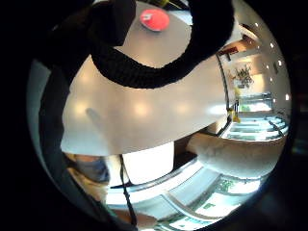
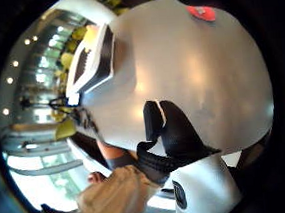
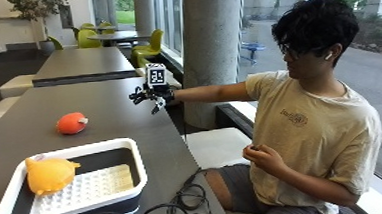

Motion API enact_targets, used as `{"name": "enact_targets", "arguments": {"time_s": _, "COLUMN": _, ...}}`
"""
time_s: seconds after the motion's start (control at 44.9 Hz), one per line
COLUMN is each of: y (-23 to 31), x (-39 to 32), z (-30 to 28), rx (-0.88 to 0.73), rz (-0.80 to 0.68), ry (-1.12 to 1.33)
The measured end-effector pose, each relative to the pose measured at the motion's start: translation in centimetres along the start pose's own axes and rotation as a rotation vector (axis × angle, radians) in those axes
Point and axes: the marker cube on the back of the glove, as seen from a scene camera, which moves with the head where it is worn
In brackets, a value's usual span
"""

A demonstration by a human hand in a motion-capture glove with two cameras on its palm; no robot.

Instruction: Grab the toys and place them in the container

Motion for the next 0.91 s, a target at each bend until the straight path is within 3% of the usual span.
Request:
{"name": "enact_targets", "arguments": {"time_s": 0.713, "y": -0.5, "x": -0.6, "z": -0.7, "rx": 0.01, "rz": -0.025, "ry": -0.053}}
{"name": "enact_targets", "arguments": {"time_s": 0.914, "y": -0.5, "x": 0.2, "z": -1.3, "rx": 0.012, "rz": -0.002, "ry": 0.033}}
